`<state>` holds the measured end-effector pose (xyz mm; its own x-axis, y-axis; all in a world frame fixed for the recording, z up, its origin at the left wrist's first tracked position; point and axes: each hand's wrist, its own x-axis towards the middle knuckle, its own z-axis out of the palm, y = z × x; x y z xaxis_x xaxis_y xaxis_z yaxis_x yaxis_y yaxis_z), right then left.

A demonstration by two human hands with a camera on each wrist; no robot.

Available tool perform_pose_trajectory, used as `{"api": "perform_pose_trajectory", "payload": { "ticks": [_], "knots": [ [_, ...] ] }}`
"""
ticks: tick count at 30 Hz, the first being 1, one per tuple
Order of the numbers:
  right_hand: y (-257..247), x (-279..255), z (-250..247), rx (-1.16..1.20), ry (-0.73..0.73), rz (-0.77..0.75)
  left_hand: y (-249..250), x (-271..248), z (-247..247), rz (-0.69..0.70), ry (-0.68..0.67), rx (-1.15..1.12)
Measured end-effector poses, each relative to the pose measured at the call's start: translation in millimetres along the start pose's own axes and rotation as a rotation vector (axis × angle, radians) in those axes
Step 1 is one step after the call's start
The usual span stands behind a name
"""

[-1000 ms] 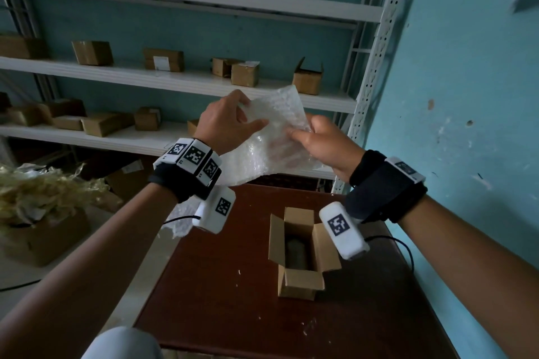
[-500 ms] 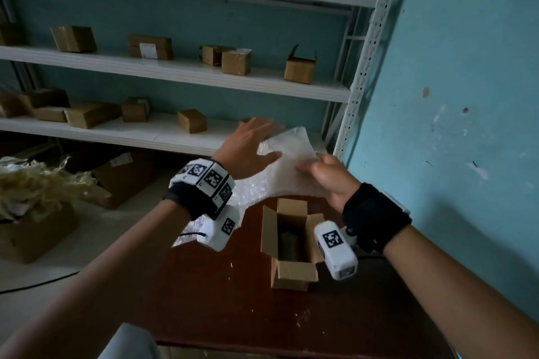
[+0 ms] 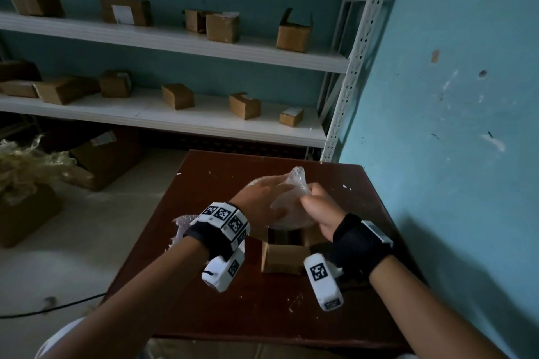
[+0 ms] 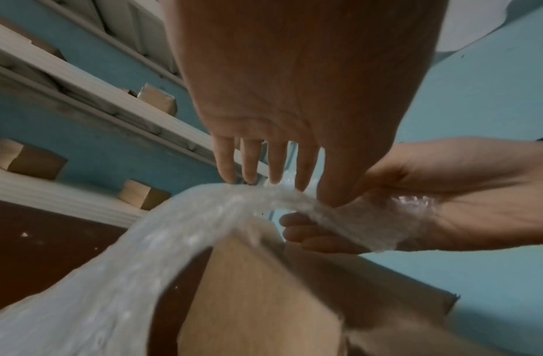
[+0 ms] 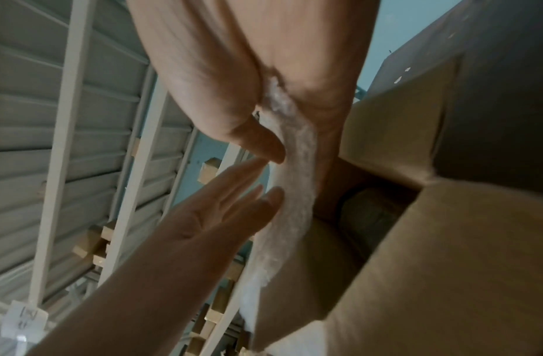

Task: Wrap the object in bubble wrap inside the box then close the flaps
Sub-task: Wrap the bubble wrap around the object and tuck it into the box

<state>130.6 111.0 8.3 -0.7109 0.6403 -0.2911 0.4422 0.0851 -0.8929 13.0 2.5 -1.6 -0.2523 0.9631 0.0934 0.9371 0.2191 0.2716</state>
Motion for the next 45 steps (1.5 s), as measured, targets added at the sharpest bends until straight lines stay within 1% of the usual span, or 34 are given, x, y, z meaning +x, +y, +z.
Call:
{"api": "perform_pose_trajectory", "payload": {
  "ticks": [2, 5, 6, 7, 10, 12, 15, 17, 19, 29, 38, 41, 45],
  "knots": [
    [8.0, 2.9, 1.9, -0.064, -0.023, -0.023, -0.6, 3.1, 9.4, 0.049, -0.059, 0.104],
    [15.8, 5.7, 3.5, -0.174, -0.016, -0.072, -4.4, 9.0, 27.2, 0.169, -0.139, 0.256],
    [16.7, 5.5, 3.9, -0.211, -0.018, -0.089, -6.2, 10.8, 31.2, 0.175, -0.144, 0.27],
    [17.0, 4.3, 3.8, -0.248, -0.022, -0.107, -7.9, 12.2, 33.5, 0.156, -0.13, 0.259],
    [18.7, 1.4, 2.1, -0.381, -0.001, -0.197, -8.6, 11.4, 34.4, 0.108, -0.054, 0.103],
    [22.0, 2.8, 0.1, -0.475, 0.022, -0.275, -13.3, 13.3, 41.8, 0.096, -0.029, 0.066],
    [30.3, 8.7, -3.9, -0.595, 0.033, -0.374, -17.1, 14.2, 48.3, 0.083, -0.05, 0.097],
    [36.6, 11.8, -6.3, -0.627, 0.046, -0.421, -17.5, 12.6, 49.4, 0.062, -0.08, 0.132],
    [43.6, 15.2, -7.6, -0.652, 0.057, -0.458, -15.4, 10.9, 47.9, 0.069, -0.08, 0.149],
    [51.9, 19.1, -5.9, -0.812, 0.04, -0.499, -10.9, 10.6, 45.7, 0.098, -0.092, 0.198],
    [48.6, 15.1, -4.1, -0.856, 0.044, -0.515, -7.1, 11.6, 45.8, 0.086, -0.113, 0.241],
    [48.0, 14.6, -2.8, -0.919, 0.035, -0.538, -7.7, 13.8, 49.4, 0.088, -0.108, 0.252],
    [46.6, 13.1, -1.6, -1.023, 0.016, -0.525, -10.3, 15.6, 53.6, 0.096, -0.109, 0.254]
  ]
}}
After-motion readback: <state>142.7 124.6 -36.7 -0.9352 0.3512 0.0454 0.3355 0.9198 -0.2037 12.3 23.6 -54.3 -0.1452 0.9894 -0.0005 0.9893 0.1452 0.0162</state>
